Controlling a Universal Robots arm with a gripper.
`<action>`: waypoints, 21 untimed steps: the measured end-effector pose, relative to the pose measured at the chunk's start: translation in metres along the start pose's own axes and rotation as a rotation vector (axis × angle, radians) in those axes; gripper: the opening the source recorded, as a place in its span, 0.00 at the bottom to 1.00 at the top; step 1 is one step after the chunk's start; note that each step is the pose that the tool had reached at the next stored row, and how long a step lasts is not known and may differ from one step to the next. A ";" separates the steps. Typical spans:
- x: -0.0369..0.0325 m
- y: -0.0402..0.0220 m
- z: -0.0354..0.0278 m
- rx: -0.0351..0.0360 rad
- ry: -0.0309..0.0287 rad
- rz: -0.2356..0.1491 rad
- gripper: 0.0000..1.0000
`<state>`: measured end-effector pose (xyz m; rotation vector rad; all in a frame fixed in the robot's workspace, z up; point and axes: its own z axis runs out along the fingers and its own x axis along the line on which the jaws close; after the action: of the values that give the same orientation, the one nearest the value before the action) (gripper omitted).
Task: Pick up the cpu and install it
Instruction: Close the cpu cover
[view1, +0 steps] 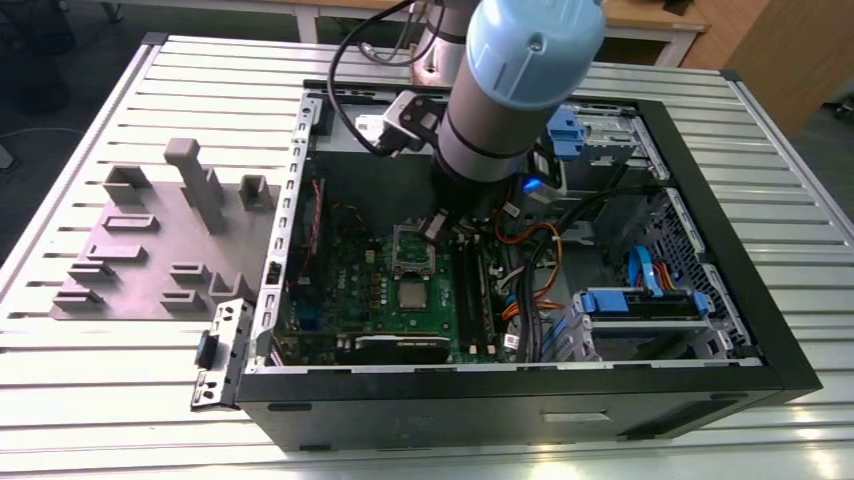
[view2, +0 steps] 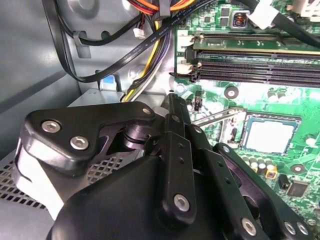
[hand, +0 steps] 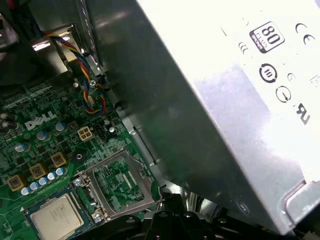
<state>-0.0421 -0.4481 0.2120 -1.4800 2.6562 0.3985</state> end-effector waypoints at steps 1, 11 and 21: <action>-0.0001 0.0002 -0.0007 0.0007 0.0012 0.000 0.11; -0.0011 0.0019 -0.0070 0.0090 0.0144 0.001 0.11; 0.0000 0.0016 -0.0104 0.0164 0.0260 0.002 0.11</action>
<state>-0.0428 -0.4500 0.2223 -1.4884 2.6742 0.3593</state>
